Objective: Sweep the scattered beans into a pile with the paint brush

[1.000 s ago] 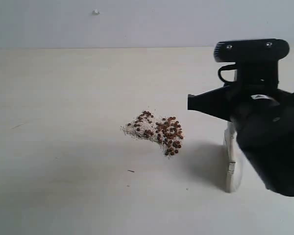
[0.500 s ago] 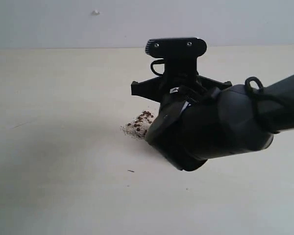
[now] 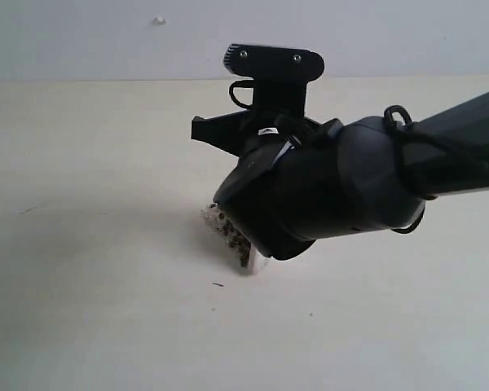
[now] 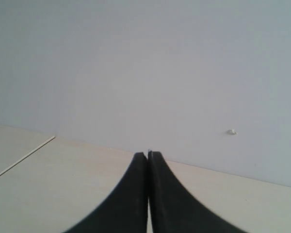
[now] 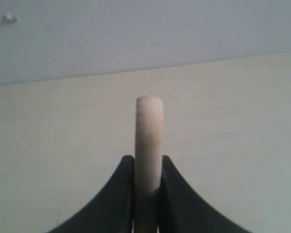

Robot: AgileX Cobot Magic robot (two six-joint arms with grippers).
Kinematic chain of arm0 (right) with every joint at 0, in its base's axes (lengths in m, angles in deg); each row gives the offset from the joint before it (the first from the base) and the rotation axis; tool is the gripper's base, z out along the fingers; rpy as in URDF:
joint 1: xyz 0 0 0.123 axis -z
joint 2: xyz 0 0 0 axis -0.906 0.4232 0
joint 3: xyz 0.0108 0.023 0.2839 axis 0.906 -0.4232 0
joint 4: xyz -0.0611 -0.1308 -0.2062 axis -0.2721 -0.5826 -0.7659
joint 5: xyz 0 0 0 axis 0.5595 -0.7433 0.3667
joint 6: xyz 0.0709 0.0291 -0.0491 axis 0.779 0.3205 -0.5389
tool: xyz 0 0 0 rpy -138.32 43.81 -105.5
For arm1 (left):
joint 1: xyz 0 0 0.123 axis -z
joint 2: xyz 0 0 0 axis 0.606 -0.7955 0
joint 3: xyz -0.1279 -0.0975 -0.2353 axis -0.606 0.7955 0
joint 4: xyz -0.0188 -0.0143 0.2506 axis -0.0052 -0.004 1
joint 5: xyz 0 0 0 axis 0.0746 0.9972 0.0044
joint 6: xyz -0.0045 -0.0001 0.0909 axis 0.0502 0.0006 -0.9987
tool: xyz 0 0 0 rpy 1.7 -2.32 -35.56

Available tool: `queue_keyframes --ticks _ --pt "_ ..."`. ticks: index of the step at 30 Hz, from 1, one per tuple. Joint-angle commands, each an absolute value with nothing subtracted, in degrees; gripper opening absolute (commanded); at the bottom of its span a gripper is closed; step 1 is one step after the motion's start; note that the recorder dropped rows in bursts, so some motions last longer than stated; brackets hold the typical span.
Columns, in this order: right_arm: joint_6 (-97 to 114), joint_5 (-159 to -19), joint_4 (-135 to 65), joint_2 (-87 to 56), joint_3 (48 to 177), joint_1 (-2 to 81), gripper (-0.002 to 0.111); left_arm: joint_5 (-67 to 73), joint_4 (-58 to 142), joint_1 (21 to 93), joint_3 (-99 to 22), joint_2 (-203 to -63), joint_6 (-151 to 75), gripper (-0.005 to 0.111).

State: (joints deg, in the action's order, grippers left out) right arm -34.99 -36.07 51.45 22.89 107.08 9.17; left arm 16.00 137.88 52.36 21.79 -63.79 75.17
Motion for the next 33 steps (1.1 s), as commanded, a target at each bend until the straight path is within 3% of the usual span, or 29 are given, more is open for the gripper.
queue_keyframes --ticks 1,7,13,25,33 --pt "-44.08 -31.6 55.46 19.39 107.24 8.95 0.0 16.01 138.12 52.38 21.95 -63.43 75.34 0.0" --pt "-55.38 -26.77 55.79 13.97 107.24 9.87 0.0 16.01 138.12 52.38 21.95 -63.43 75.34 0.0" --pt "-56.58 -31.9 47.24 19.96 106.86 15.76 0.0 16.01 138.12 52.38 21.95 -63.43 75.34 0.0" --pt "-35.3 -44.08 26.13 24.64 106.86 15.62 0.0 16.01 138.12 52.38 21.95 -63.43 75.34 0.0" --pt "-31.46 -49.23 24.2 24.38 106.86 15.51 0.0 16.01 138.12 52.38 21.95 -63.43 75.34 0.0"
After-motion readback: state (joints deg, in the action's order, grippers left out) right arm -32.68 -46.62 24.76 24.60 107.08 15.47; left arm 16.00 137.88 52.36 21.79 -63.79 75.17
